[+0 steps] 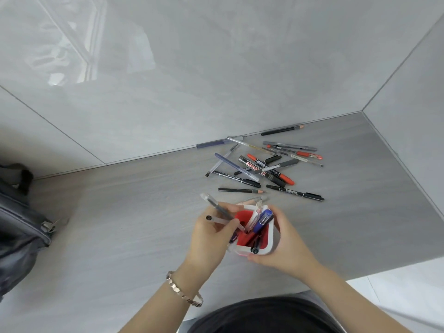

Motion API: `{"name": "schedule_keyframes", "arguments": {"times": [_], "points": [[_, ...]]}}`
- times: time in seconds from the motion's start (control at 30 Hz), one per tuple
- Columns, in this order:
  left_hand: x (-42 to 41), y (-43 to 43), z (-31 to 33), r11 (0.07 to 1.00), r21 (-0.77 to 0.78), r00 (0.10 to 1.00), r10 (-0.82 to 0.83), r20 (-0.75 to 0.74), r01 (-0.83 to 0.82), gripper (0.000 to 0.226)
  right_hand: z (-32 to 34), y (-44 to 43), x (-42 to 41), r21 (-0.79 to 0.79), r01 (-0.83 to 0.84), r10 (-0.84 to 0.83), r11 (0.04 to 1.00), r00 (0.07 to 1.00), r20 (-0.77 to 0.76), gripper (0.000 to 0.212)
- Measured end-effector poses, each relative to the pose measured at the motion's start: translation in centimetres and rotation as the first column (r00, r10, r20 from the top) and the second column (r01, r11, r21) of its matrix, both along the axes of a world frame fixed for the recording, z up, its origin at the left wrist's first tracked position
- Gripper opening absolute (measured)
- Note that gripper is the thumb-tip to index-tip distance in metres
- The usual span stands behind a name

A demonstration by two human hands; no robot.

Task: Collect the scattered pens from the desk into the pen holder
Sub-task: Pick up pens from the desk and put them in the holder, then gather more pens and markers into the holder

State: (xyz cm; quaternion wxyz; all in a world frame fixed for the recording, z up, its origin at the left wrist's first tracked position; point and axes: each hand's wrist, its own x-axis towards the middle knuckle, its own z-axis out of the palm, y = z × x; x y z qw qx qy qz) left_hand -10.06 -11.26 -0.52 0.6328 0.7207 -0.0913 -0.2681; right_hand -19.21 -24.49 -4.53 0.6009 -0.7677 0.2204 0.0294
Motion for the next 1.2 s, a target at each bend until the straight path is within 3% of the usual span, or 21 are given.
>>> {"name": "schedule_keyframes", "arguments": {"times": [0.13,0.23,0.3,0.5,0.63,0.67,0.77,0.83,0.93,1.03,1.13,1.2], "points": [[0.1,0.6,0.5,0.999,-0.001,0.956,-0.035,0.292,0.037,0.053,-0.2,-0.1,-0.4,0.013,-0.003,0.003,1.0,1.0,-0.007,0.083],[0.6,1.0,-0.8,0.979,0.163,0.837,-0.192,0.512,0.124,0.048,-0.4,-0.2,-0.6,-0.012,-0.019,0.019,1.0,1.0,-0.007,0.077],[0.6,1.0,-1.6,0.953,0.244,0.797,-0.286,0.532,0.18,0.034,-0.8,-0.3,-0.8,-0.023,-0.019,0.02,1.0,1.0,0.009,0.074],[-0.1,-1.3,-2.2,0.895,0.252,0.75,-0.446,0.489,0.368,0.037,-1.7,-0.3,-1.0,0.007,-0.016,0.016,1.0,1.0,0.01,0.083],[0.4,-3.7,-2.1,0.729,0.463,0.548,-0.684,0.481,0.504,0.05,-1.2,-0.3,-1.0,0.005,-0.023,0.023,1.0,1.0,-0.011,0.08],[0.8,-4.0,-1.9,0.744,0.433,0.559,-0.668,0.491,0.509,0.049,-1.0,-0.5,-1.1,0.012,-0.001,0.001,1.0,1.0,0.001,0.078],[2.4,-3.7,-1.5,0.869,0.303,0.726,-0.493,0.478,0.391,0.037,-0.1,-1.5,-1.5,-0.034,0.056,-0.056,0.998,0.998,-0.009,0.08],[4.0,-3.0,-2.6,0.869,0.416,0.773,-0.452,0.445,0.268,0.034,0.5,-2.7,-2.1,-0.075,0.123,-0.124,0.99,0.992,-0.013,0.085],[6.1,-2.9,-5.1,0.712,0.668,0.716,-0.582,0.386,0.218,0.038,0.9,-5.1,-2.7,-0.085,0.234,-0.233,0.969,0.972,0.011,0.082],[7.1,-4.0,-6.5,0.518,0.827,0.59,-0.746,0.31,0.22,0.046,1.0,-7.5,-3.1,-0.021,0.297,-0.296,0.955,0.954,0.044,0.057],[7.1,-5.7,-7.2,0.416,0.89,0.495,-0.823,0.28,0.189,0.043,0.8,-8.5,-3.4,0.114,0.345,-0.355,0.932,0.93,0.092,0.075],[6.8,-6.6,-7.6,0.365,0.918,0.455,-0.851,0.261,0.156,0.037,0.9,-8.5,-3.4,0.166,0.366,-0.384,0.916,0.919,0.092,0.075]]}}
